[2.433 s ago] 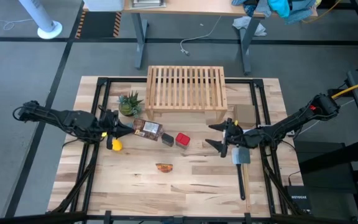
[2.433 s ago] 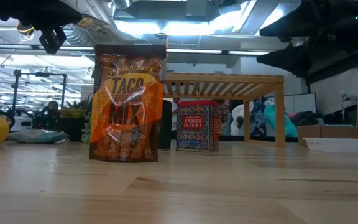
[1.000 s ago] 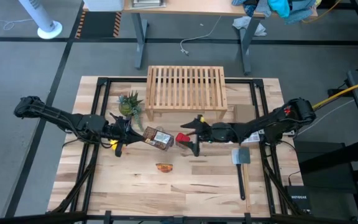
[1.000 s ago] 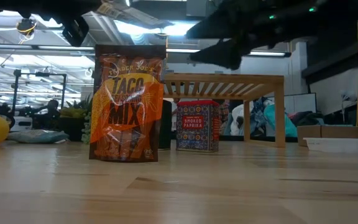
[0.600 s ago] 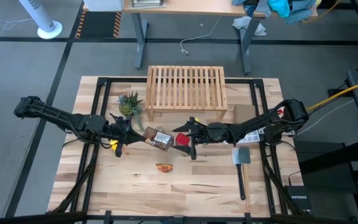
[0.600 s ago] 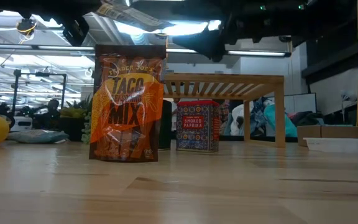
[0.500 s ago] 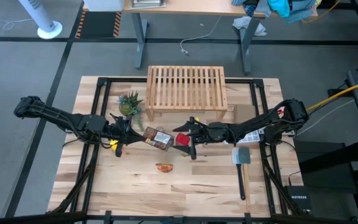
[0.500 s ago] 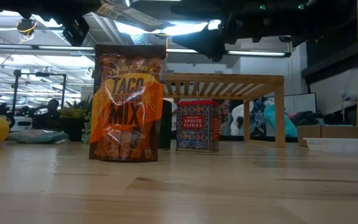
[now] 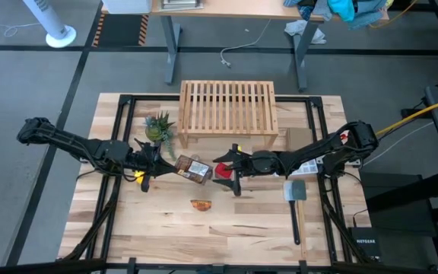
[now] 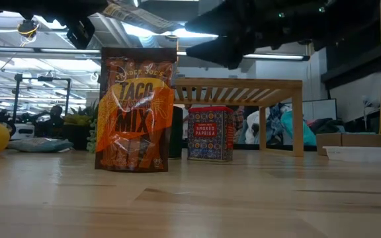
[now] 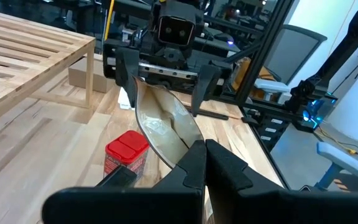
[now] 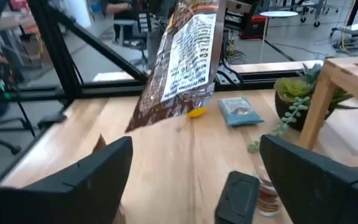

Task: Shelf spices
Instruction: Put the orange seasoning pack on the shelf

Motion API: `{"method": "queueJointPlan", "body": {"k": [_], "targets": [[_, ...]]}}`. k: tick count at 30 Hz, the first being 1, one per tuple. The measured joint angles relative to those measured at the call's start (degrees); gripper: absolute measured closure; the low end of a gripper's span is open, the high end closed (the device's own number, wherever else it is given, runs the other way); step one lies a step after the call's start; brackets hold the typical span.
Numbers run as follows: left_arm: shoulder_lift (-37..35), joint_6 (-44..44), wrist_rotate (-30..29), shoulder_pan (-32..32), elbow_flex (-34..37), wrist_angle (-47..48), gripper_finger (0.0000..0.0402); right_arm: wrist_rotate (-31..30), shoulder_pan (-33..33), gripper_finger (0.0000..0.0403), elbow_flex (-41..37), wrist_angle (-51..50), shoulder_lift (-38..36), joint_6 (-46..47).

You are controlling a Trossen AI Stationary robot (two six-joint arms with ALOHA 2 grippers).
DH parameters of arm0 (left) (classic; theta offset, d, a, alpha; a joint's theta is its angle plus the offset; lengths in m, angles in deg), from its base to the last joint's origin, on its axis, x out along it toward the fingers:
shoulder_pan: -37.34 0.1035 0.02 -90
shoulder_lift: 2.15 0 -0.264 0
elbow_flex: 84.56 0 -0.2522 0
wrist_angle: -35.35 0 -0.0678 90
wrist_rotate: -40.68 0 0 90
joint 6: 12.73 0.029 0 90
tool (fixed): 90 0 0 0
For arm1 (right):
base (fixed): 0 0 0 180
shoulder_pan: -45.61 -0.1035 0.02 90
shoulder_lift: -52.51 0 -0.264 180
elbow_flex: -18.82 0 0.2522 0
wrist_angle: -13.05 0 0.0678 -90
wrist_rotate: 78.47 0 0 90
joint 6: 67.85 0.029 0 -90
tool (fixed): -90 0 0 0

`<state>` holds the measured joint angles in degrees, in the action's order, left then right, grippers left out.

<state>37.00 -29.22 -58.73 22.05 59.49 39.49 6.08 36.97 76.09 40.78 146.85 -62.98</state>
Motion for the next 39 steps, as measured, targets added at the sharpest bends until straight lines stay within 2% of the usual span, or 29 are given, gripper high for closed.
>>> {"method": "queueJointPlan", "body": {"k": [5, 8, 10, 14, 17, 20, 25, 29, 33, 37, 39], "targets": [[0.0, -0.2, 0.0, 0.0, 0.0, 0.1, 0.0401, -1.5, -0.5, 0.0085, 0.0, -5.3, -2.3, -5.0], [0.0, -0.2, 0.0, 0.0, 0.0, 0.2, 0.0401, -5.1, -2.1, 0.0108, 0.8, -8.0, -3.1, -10.0], [0.0, -0.7, 0.0, 0.0, 0.0, 0.1, 0.0401, -9.0, -4.0, 0.0121, 3.3, -11.7, -3.1, -15.0], [0.0, -2.5, -0.1, 0.1, 0.0, 0.1, 0.0401, -20.4, -8.0, 0.0139, 10.9, -25.3, -2.6, -24.0], [0.0, -3.2, -0.7, 0.1, 0.0, 0.0, 0.0401, -28.1, -10.1, 0.0146, 15.9, -34.9, -2.5, -26.4], [0.0, -3.8, -0.9, 0.1, 0.0, -0.2, 0.0401, -32.0, -11.4, 0.0149, 18.2, -38.0, -2.5, -26.5], [0.0, -5.5, -0.9, 0.1, 0.0, -0.6, 0.0401, -37.0, -13.0, 0.015, 18.6, -38.3, -1.1, -30.2], [0.0, -6.2, -1.3, 0.1, 0.0, -0.7, 0.0401, -41.4, -13.9, 0.015, 18.5, -37.7, 2.9, -35.2], [0.0, -6.9, -1.3, 0.1, 0.0, -1.1, 0.0401, -46.5, -13.9, 0.015, 18.5, -31.8, 7.8, -43.5], [0.0, -7.1, -1.3, 0.1, 0.0, -1.5, 0.0401, -54.1, -13.9, 0.015, 18.5, -21.6, 11.4, -55.3], [0.0, -7.1, -1.3, 0.1, 0.0, -1.4, 0.0401, -55.5, -13.9, 0.015, 18.5, -17.3, 12.5, -60.2]]}}
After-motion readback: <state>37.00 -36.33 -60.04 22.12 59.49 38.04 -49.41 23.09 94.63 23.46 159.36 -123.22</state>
